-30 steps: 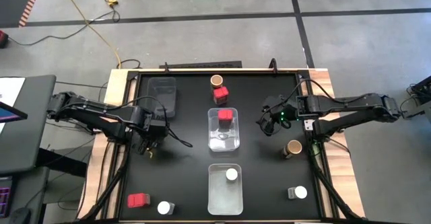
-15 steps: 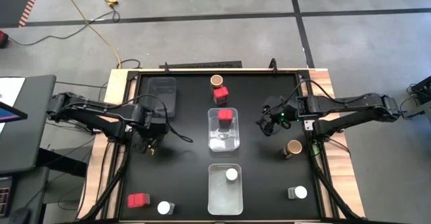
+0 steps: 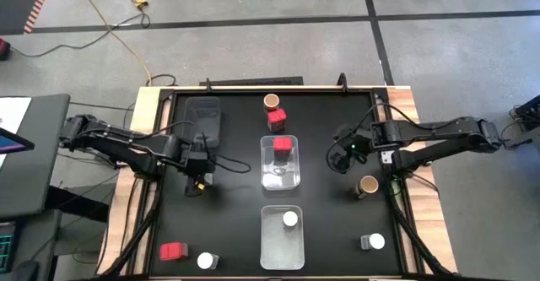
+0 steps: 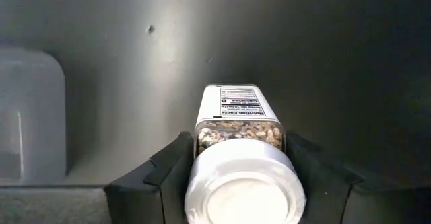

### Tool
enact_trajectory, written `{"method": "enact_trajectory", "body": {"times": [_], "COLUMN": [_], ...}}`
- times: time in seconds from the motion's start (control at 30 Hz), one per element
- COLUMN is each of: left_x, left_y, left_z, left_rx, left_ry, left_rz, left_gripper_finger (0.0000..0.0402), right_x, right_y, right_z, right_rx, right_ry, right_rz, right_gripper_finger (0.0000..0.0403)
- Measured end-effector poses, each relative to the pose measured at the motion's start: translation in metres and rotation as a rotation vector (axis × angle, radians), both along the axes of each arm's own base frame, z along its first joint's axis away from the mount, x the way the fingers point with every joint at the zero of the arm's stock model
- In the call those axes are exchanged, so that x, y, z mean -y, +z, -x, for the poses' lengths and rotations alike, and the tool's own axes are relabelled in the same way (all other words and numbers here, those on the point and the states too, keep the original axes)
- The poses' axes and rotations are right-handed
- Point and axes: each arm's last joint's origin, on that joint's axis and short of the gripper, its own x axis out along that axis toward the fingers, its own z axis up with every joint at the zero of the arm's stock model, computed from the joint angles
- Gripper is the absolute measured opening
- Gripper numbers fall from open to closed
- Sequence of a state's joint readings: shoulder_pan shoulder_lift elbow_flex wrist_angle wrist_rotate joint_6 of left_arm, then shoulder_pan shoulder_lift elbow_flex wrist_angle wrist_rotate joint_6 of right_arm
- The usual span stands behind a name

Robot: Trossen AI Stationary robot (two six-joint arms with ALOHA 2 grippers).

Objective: Sort spices by type
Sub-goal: Put the white seasoning bottle into the white bin

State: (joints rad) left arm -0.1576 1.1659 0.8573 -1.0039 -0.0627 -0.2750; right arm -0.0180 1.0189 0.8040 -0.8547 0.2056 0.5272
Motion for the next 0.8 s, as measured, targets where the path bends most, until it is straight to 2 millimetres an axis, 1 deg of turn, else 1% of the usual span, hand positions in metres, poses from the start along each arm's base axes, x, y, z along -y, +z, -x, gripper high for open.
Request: {"method": "enact_trajectory", "body": {"times": [0.13, 0.23, 0.37, 0.53, 0.8], "left_x": [0.009, 0.015, 0.023, 0.032, 0.049], "left_y": [0.024, 0.045, 0.065, 0.081, 0.115], "left_z": [-0.006, -0.013, -0.025, -0.057, -0.115], "left_rx": [0.089, 0.142, 0.122, 0.105, 0.182], "left_ry": [0.074, 0.126, 0.133, 0.131, 0.134], "left_rz": [-0.002, -0.034, -0.095, -0.099, -0.046], "left_gripper_finger": [0.0204, 0.0204, 0.0204, 0.0204, 0.0204], "right_x": [-0.001, -0.001, -0.001, -0.002, -0.002], "right_y": [-0.003, -0.005, -0.006, -0.006, -0.006], "right_z": [0.007, 0.011, 0.012, 0.012, 0.012], "right_rx": [-0.054, -0.101, -0.119, -0.123, -0.123], "right_ry": [-0.083, -0.096, -0.070, -0.044, -0.045], "right_rz": [-0.057, -0.075, -0.063, -0.052, -0.052], "right_gripper_finger": [0.0329, 0.0329, 0.0329, 0.0329, 0.0329]}}
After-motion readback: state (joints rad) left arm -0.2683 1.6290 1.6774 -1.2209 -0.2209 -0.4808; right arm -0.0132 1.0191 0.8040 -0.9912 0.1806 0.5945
